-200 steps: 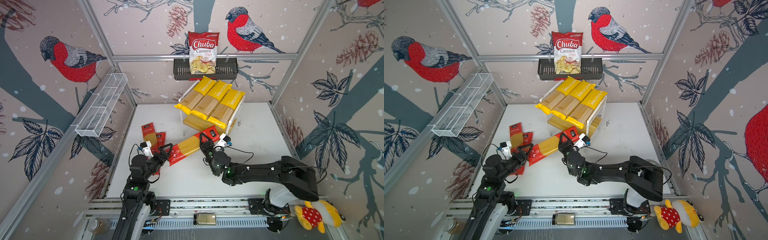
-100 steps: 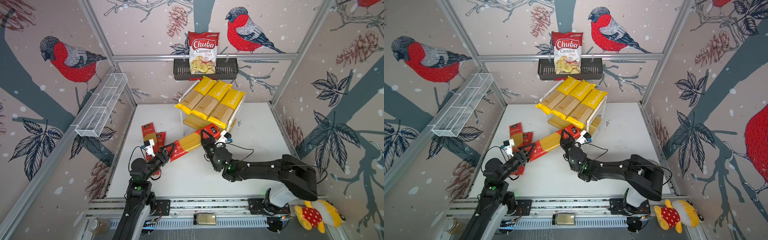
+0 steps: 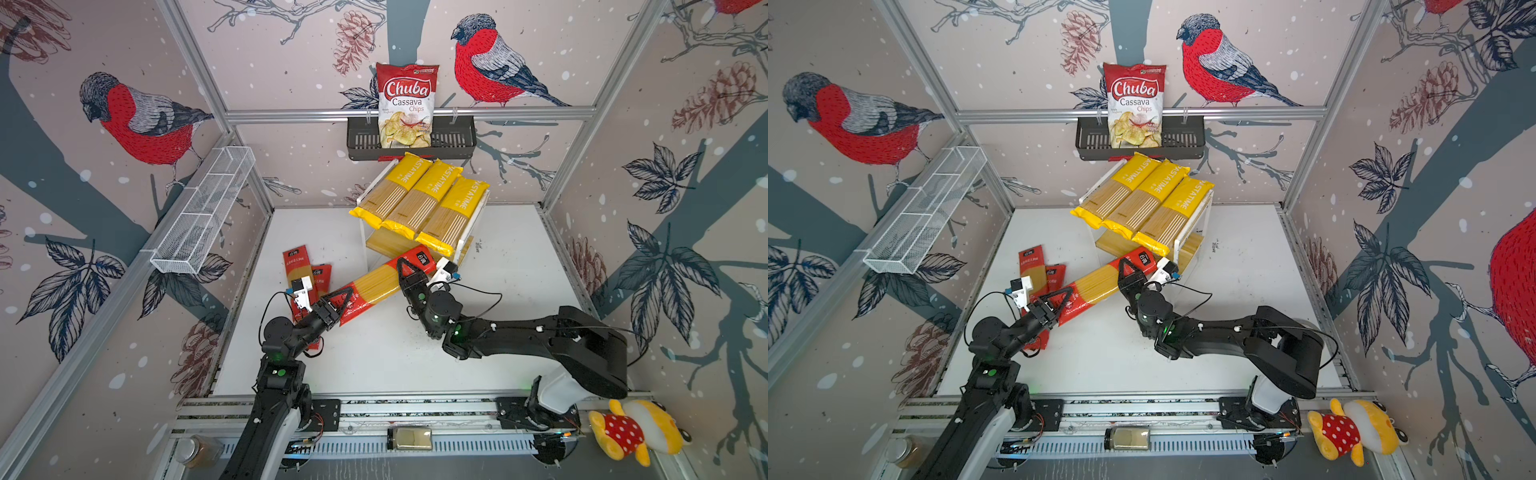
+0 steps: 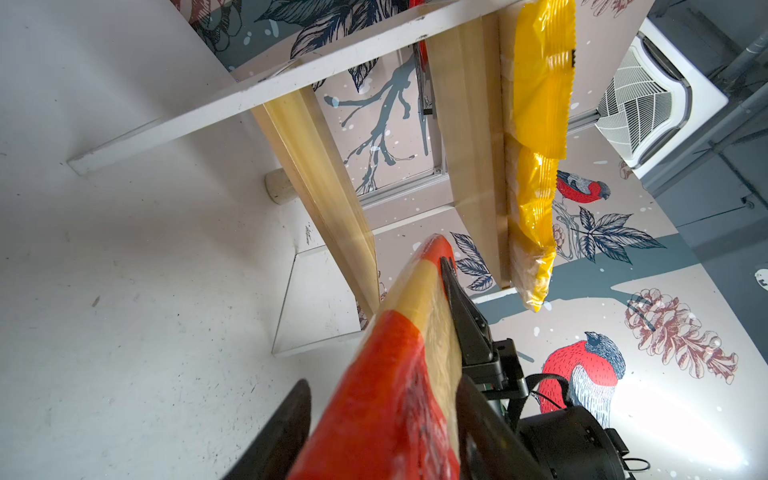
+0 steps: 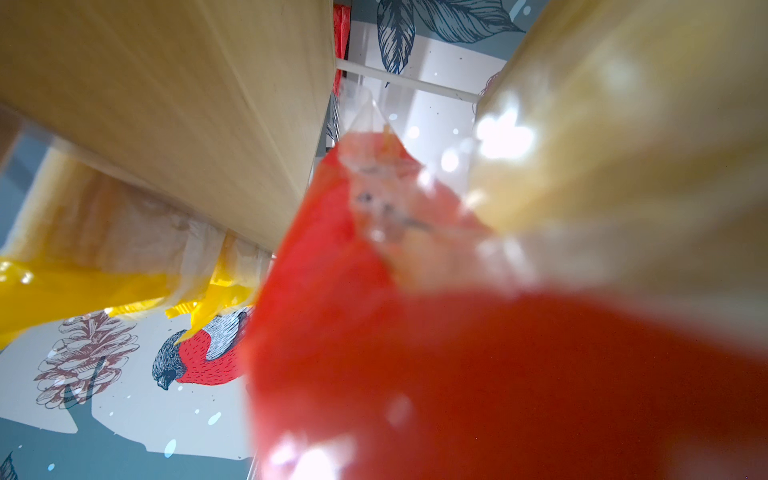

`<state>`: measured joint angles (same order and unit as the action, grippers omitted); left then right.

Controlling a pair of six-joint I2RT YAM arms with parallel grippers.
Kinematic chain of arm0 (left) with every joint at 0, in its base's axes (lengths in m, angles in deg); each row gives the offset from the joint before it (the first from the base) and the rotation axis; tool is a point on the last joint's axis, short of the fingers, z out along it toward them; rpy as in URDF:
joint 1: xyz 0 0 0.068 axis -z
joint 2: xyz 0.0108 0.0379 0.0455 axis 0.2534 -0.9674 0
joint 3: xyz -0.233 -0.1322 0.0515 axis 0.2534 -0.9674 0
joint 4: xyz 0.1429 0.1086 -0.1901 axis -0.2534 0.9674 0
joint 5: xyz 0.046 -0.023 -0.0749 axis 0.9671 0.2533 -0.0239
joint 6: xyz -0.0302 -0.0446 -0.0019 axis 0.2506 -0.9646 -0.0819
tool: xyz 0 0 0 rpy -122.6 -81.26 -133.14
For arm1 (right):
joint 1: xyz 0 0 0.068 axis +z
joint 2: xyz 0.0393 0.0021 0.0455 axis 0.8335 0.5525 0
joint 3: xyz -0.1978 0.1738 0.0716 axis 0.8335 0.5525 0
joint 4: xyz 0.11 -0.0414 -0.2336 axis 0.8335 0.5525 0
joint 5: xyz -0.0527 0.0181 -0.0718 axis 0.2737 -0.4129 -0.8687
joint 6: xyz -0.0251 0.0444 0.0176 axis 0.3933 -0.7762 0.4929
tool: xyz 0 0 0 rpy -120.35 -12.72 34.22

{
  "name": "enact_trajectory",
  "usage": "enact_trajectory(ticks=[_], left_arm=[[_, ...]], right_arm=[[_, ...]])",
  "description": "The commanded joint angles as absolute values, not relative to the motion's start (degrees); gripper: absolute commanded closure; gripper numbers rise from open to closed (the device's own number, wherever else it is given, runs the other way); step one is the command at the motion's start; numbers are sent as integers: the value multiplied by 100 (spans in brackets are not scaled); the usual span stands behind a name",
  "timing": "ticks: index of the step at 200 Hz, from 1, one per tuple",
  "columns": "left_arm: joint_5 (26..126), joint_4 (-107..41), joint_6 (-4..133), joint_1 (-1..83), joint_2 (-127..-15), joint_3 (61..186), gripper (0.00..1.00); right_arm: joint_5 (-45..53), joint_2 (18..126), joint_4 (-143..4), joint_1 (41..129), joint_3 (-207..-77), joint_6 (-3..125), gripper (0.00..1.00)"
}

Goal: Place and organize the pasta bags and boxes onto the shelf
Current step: 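Open the right gripper and withdraw it while the left gripper pushes the pack in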

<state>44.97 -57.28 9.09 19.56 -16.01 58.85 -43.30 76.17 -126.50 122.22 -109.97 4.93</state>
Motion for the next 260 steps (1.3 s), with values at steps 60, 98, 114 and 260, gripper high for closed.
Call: enact_trajectory(ticks=[60, 98, 114, 260], left_arm=[[4468, -6231, 974, 1960, -1738, 5986, 77], [4568, -6307, 884, 1960, -1884, 6068, 84], [4626, -6365, 800, 1960, -1907, 6092, 89], [6186, -7668, 345, 1923, -2397, 6113, 100]], right_arm=[[-4017, 7634, -13368, 12132, -11063, 134, 68], [-3984, 7574, -13394, 12132, -10959, 121, 53], [-3973, 7563, -13400, 12140, -10899, 108, 49], [-3646, 7168, -13550, 12549, -10115, 596, 39]])
